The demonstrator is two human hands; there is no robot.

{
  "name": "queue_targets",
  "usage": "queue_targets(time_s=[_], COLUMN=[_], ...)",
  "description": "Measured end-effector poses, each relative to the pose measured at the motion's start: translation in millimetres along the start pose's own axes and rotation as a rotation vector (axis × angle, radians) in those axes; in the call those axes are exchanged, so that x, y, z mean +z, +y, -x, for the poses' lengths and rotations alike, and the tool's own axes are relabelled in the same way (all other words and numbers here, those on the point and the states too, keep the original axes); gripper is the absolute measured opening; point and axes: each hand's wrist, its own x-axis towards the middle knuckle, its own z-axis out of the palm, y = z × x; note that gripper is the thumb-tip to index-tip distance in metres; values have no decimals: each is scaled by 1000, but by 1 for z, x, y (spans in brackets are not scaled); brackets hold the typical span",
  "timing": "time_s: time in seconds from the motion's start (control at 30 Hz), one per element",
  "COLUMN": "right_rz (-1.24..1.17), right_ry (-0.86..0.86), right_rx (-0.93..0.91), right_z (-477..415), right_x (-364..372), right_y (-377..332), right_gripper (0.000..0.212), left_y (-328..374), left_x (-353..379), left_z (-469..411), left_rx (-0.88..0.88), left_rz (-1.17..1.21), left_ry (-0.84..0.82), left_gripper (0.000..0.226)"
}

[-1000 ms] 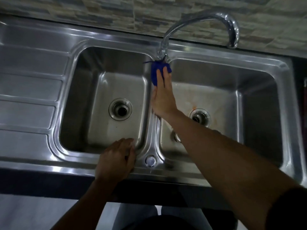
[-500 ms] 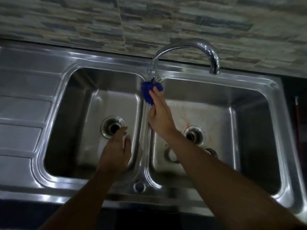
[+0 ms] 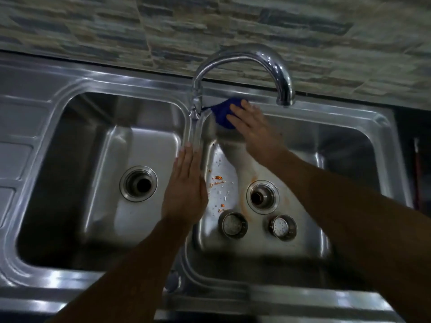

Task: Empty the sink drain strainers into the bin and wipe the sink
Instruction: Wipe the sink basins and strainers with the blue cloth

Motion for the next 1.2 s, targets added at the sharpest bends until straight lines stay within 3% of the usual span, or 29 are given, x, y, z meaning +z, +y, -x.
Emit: queue_targets(time_s=[0.07, 0.17, 0.27, 0.43, 0.57, 0.87, 1.03, 1.13, 1.2], right_rz=[-3, -99, -271, -217, -136, 19, 185, 201, 165], right_ry=[38, 52, 125, 75, 14, -151, -327, -376, -350], right_rx=[64, 327, 496, 221, 145, 397, 684, 703, 723], right_z=[20, 39, 16, -28, -24, 95, 148, 174, 204], right_x=[-5, -1, 8, 18, 15, -30, -70, -80, -76], right_y=[15, 8, -18, -49, -32, 113, 187, 187, 162], right_gripper=[69, 74, 76, 76, 80, 85, 83, 66, 66], left_y=[-1, 0, 0, 2, 6, 32, 82, 97, 101], left_x=[2, 5, 6, 6, 4, 13, 47, 59, 61], left_z=[0, -1, -2, -2, 0, 17, 67, 105, 128], left_rx=[-5, -7, 8, 2, -4, 39, 149, 123, 75], left_rz=[-38, -87, -138, -120, -151, -208, -112, -80, -95], left_ry=[16, 22, 24, 27, -7, -114, -197, -218, -241], left_gripper=[62, 61, 61, 59, 57, 63, 67, 58, 56])
